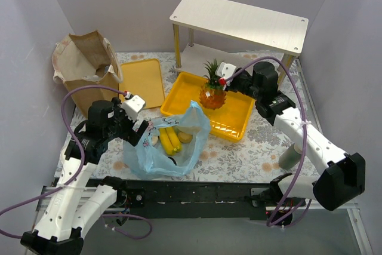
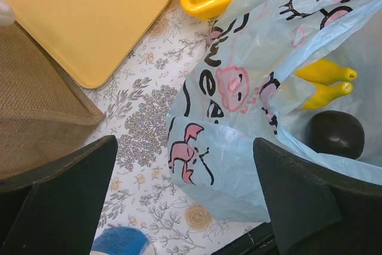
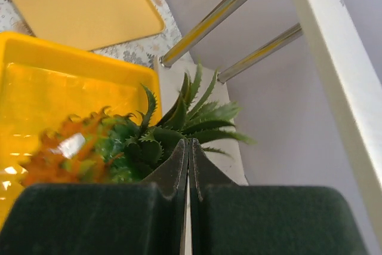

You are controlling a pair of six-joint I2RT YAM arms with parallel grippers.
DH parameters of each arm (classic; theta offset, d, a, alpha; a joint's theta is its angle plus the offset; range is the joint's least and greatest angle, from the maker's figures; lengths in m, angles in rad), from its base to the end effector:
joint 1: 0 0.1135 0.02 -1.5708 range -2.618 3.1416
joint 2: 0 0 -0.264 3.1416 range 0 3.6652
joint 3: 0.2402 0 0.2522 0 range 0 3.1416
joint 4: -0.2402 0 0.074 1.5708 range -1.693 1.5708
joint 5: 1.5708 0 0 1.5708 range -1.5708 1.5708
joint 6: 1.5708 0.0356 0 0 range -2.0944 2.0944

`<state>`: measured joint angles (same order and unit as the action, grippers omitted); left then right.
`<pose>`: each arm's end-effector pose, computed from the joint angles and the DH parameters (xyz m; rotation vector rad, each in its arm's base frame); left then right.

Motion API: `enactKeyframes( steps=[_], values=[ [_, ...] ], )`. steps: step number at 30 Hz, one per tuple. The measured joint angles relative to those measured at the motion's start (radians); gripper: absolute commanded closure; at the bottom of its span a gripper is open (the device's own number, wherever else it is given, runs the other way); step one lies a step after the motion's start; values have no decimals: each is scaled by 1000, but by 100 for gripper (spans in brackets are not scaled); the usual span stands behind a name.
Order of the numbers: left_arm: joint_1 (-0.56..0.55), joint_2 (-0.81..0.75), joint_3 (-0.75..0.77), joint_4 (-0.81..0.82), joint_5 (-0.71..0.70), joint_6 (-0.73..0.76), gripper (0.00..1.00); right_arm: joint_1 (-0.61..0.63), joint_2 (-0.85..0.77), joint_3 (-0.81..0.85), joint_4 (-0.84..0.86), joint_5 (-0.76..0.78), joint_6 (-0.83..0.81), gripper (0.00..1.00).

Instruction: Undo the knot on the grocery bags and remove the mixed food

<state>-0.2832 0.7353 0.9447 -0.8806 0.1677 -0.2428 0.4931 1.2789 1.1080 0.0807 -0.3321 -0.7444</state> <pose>0.1297 -0.0439 0.3323 0.1380 2.2691 -0.4695 0.2613 0.1536 0.3741 -1.1541 1.1886 0.0848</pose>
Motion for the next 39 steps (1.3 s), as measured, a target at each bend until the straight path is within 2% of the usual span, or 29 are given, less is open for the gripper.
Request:
enactKeyframes(
  steps=[6,16,22,30,33,34,36,37,38,39],
  values=[
    [0,8,-2,-3,3,-11,2,-10,-100,-101,8,12,13,99],
    [0,10,-24,-1,8,-16,2,-22,-149,-289,25,58,35,99],
    [0,8,-38,-4,16,-16,2,-23,-225,-426,-8,61,-3,99],
    [0,3,-52,-6,31,-16,2,-23,-318,-480,-51,59,-91,99],
    [0,8,-53,-5,34,-16,2,-23,-329,-483,-65,68,-98,86],
    [0,10,-53,-5,37,-16,2,-23,-332,-483,-73,69,-98,68],
    [0,16,-53,-5,46,-16,2,-23,-340,-483,-94,71,-101,55],
    [0,18,-53,-5,51,-16,2,-23,-343,-482,-102,74,-91,42],
    [0,23,-53,-6,58,-16,2,-23,-349,-481,-111,76,-87,34],
    [0,27,-52,-8,66,-16,2,-23,-353,-478,-121,76,-72,31]
  ],
)
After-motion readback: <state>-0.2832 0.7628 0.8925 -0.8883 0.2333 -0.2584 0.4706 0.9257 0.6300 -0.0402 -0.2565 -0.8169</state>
